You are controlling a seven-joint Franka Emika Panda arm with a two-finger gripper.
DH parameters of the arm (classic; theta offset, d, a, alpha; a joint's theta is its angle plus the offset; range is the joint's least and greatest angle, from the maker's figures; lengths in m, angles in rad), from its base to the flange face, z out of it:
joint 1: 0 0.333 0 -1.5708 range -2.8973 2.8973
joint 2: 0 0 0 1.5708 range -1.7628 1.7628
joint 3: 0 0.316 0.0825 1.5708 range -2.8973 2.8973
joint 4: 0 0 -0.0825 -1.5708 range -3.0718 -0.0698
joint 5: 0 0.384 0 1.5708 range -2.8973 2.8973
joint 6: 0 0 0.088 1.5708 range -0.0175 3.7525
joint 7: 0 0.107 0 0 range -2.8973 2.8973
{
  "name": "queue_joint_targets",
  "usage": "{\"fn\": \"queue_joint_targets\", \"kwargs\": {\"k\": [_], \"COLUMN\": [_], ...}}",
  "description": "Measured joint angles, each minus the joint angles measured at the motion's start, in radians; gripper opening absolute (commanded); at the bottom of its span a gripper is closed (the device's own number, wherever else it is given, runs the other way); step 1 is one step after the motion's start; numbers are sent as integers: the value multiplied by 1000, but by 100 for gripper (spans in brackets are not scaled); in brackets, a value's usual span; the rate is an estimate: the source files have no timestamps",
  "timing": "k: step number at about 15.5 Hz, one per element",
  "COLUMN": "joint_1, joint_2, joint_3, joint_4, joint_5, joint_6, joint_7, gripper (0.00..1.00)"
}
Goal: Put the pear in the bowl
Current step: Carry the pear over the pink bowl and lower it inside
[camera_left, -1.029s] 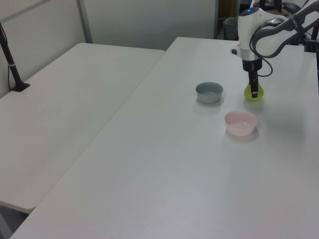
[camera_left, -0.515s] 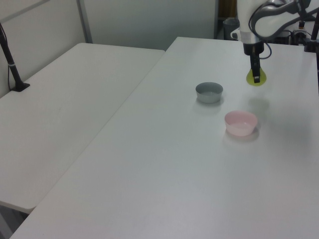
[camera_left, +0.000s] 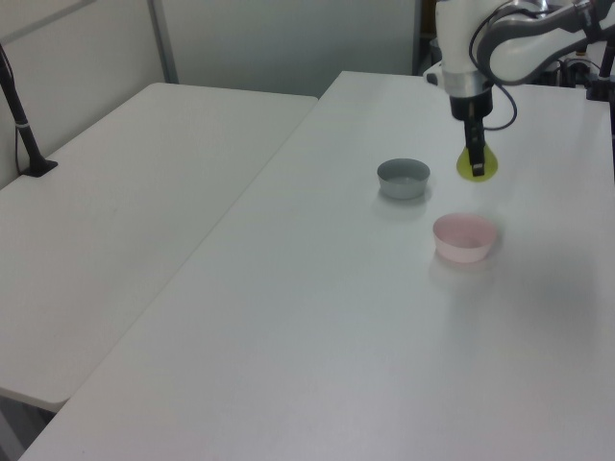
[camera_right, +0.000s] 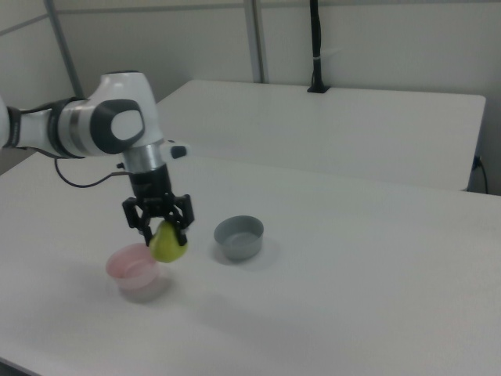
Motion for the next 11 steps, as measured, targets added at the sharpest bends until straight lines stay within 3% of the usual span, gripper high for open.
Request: {"fn": "queue_joint_targets", "kwargs": {"k": [6, 11], "joint_1": [169, 202], "joint_2": [10, 51], "joint_3": [5, 5], "joint_4": [-4, -8], "joint_5": [7, 7], "joint_6": [0, 28], "joint_7": [178, 219], "gripper": [56, 58]}}
